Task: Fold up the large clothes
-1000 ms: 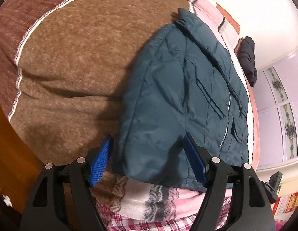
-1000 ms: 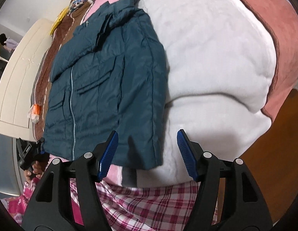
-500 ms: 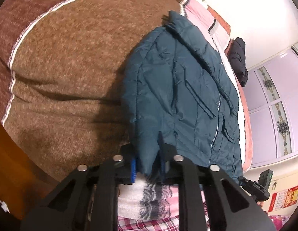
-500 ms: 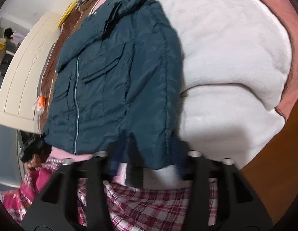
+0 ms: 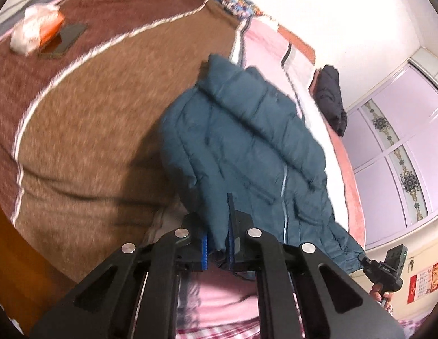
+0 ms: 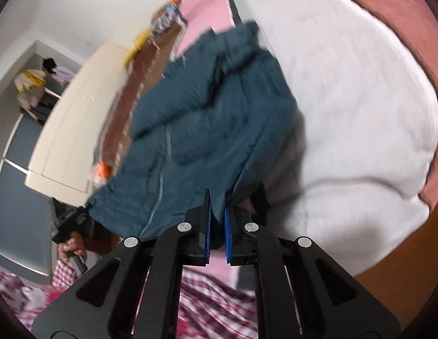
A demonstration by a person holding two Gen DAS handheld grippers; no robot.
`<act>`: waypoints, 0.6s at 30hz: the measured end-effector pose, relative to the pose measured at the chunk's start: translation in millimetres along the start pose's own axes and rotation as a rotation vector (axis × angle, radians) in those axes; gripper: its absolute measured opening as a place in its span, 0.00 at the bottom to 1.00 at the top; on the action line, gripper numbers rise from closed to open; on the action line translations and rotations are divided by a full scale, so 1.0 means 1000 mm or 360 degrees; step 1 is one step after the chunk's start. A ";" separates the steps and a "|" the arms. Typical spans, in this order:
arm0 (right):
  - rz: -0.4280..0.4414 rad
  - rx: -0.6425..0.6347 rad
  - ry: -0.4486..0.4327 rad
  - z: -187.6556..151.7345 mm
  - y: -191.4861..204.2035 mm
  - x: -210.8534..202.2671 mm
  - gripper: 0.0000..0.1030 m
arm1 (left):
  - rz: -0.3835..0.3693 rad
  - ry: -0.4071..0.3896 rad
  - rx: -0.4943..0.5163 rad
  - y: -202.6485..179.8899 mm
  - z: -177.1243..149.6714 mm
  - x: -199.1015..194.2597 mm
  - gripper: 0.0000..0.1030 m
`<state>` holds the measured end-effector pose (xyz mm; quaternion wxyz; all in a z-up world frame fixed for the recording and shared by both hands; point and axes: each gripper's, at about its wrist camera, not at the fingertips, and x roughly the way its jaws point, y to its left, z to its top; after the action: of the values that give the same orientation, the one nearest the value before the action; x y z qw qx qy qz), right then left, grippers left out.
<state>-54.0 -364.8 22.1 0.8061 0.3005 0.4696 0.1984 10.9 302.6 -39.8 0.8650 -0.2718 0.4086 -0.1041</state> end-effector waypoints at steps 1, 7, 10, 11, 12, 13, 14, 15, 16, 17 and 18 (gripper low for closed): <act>0.0011 -0.0009 -0.0032 0.010 0.005 -0.004 0.08 | -0.0003 -0.0023 0.0010 -0.006 0.008 -0.002 0.09; 0.0054 -0.0059 -0.0165 0.083 0.031 -0.013 0.08 | -0.0017 -0.0121 0.0093 -0.043 0.069 -0.006 0.09; 0.0032 -0.0105 -0.0219 0.121 0.041 -0.012 0.08 | -0.0002 -0.0158 0.0138 -0.065 0.103 0.000 0.09; 0.0017 -0.0120 -0.0235 0.135 0.043 -0.010 0.08 | 0.0001 -0.0169 0.0149 -0.070 0.112 0.004 0.09; -0.0002 -0.0130 -0.0254 0.152 0.047 -0.005 0.08 | 0.0006 -0.0182 0.0164 -0.077 0.126 0.008 0.09; -0.0012 -0.0136 -0.0266 0.163 0.048 -0.002 0.08 | 0.0011 -0.0195 0.0173 -0.084 0.140 0.014 0.09; -0.0020 -0.0143 -0.0282 0.176 0.049 0.001 0.08 | 0.0012 -0.0204 0.0182 -0.089 0.151 0.018 0.09; -0.0028 -0.0148 -0.0297 0.189 0.050 0.005 0.08 | 0.0016 -0.0214 0.0191 -0.095 0.163 0.025 0.09; -0.0041 -0.0151 -0.0318 0.209 0.052 0.012 0.08 | 0.0020 -0.0223 0.0195 -0.100 0.176 0.033 0.09; -0.0049 -0.0150 -0.0328 0.220 0.052 0.016 0.08 | 0.0022 -0.0226 0.0194 -0.105 0.187 0.039 0.09; -0.0057 -0.0147 -0.0340 0.232 0.052 0.022 0.08 | 0.0026 -0.0228 0.0193 -0.108 0.198 0.046 0.09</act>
<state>158.1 -382.6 130.9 0.8680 0.2740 0.3766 0.1722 196.4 270.4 92.9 0.9078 -0.2223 0.3408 -0.1018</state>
